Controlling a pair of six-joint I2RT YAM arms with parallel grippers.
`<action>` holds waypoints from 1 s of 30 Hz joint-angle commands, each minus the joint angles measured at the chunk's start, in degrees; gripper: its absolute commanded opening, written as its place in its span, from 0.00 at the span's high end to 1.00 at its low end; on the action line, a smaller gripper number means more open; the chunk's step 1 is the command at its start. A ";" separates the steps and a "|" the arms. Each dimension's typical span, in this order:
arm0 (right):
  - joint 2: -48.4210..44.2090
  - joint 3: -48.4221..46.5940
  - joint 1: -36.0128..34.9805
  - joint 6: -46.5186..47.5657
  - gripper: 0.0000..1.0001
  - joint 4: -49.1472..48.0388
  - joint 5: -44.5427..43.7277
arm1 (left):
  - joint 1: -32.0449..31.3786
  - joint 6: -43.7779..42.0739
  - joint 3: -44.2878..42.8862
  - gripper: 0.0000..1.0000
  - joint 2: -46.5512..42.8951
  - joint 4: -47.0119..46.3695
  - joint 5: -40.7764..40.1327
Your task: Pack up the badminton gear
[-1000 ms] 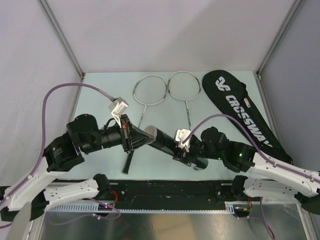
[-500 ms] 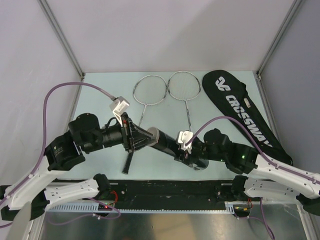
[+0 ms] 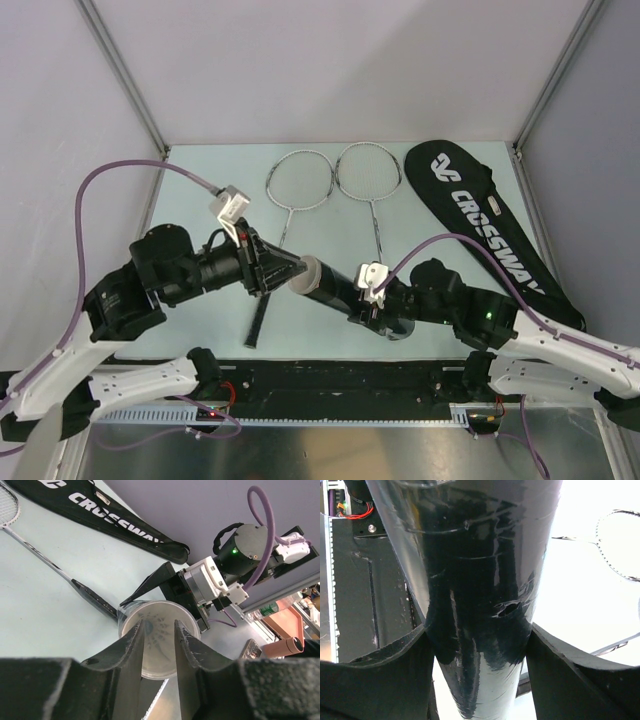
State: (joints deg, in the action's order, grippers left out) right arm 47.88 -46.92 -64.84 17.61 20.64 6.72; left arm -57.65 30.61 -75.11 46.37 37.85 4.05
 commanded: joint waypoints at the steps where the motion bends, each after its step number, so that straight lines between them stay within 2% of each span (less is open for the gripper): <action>1: -1.59 -0.63 -0.53 -0.38 0.77 -5.41 -0.23 | 0.34 -1.11 -0.96 0.68 2.00 -0.58 0.07; 14: 0.12 -3.86 0.48 -0.21 0.79 -5.78 -3.30 | 0.21 -0.77 3.99 0.72 6.36 0.88 -0.13; 27: 8.19 -9.48 4.01 -8.65 0.80 -6.65 -3.92 | 0.15 -0.22 7.07 0.72 6.08 1.71 -3.77; 30: 8.64 -9.65 5.92 -10.89 0.81 -8.22 -1.58 | 0.25 1.39 8.58 0.68 4.37 1.72 -7.28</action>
State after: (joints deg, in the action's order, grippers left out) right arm 55.94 -52.03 -60.71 12.43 23.79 2.85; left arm -56.45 30.57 -70.59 50.11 33.08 -4.56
